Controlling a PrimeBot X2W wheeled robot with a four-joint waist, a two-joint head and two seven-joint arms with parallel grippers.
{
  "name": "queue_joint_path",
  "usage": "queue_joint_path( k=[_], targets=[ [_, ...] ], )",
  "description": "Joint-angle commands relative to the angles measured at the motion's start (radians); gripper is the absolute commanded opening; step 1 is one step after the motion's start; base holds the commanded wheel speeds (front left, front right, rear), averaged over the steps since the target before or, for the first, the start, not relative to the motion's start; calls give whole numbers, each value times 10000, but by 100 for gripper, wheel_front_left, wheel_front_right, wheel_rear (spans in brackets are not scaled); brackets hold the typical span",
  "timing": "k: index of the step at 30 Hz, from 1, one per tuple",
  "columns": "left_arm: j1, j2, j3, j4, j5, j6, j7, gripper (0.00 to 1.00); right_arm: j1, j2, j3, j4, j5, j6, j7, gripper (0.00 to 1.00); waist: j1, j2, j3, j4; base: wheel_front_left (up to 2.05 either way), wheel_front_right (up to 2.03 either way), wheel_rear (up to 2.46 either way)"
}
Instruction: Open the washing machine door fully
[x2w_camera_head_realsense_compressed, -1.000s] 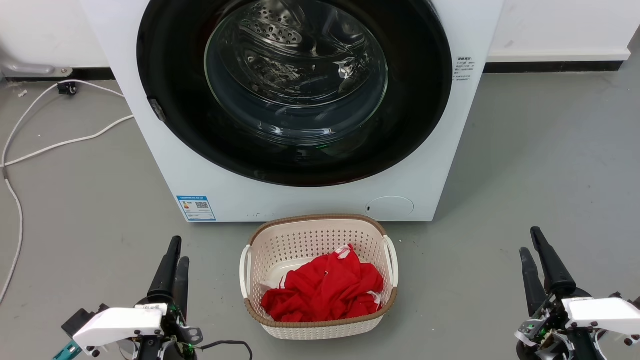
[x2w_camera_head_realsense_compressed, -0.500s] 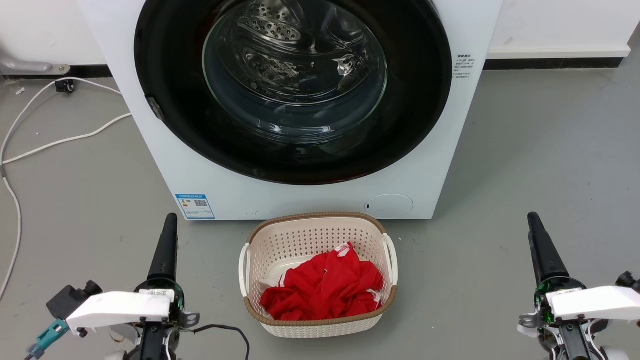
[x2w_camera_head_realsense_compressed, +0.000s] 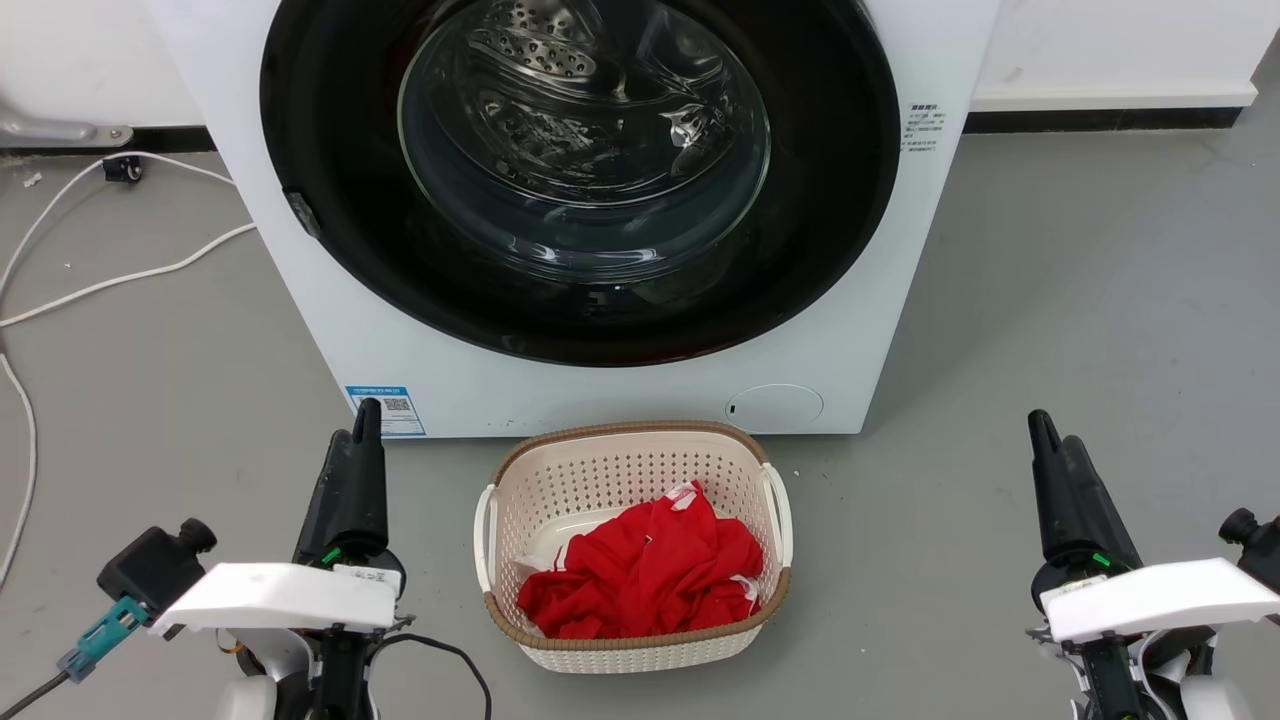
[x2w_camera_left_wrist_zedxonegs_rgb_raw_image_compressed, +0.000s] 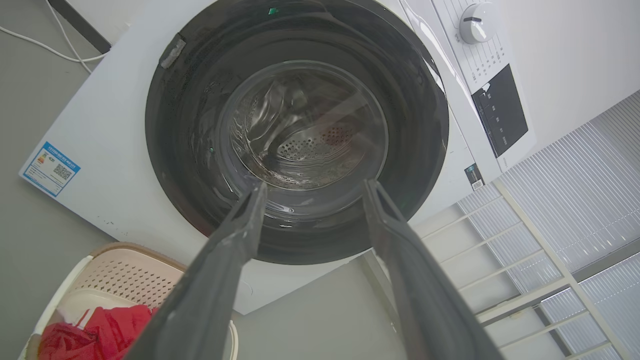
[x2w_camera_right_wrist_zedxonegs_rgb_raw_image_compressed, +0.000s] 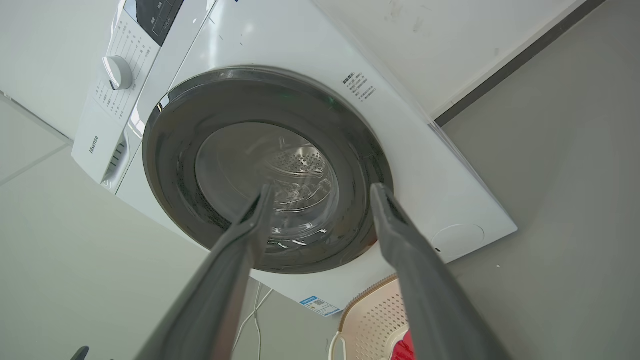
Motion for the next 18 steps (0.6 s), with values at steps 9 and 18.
queue_joint_path(
  k=[9,18],
  targets=[
    [-140,20,-432,-249,2327,258,-356,100,5,9,192,-242,-2134,1,-376,100,0,0,-40,-24,0,0,0],
    [-79,15,-619,-101,3985,543,-618,100,134,17,290,-214,-3724,0,-633,100,0,0,-86,-32,0,0,0]
  ],
)
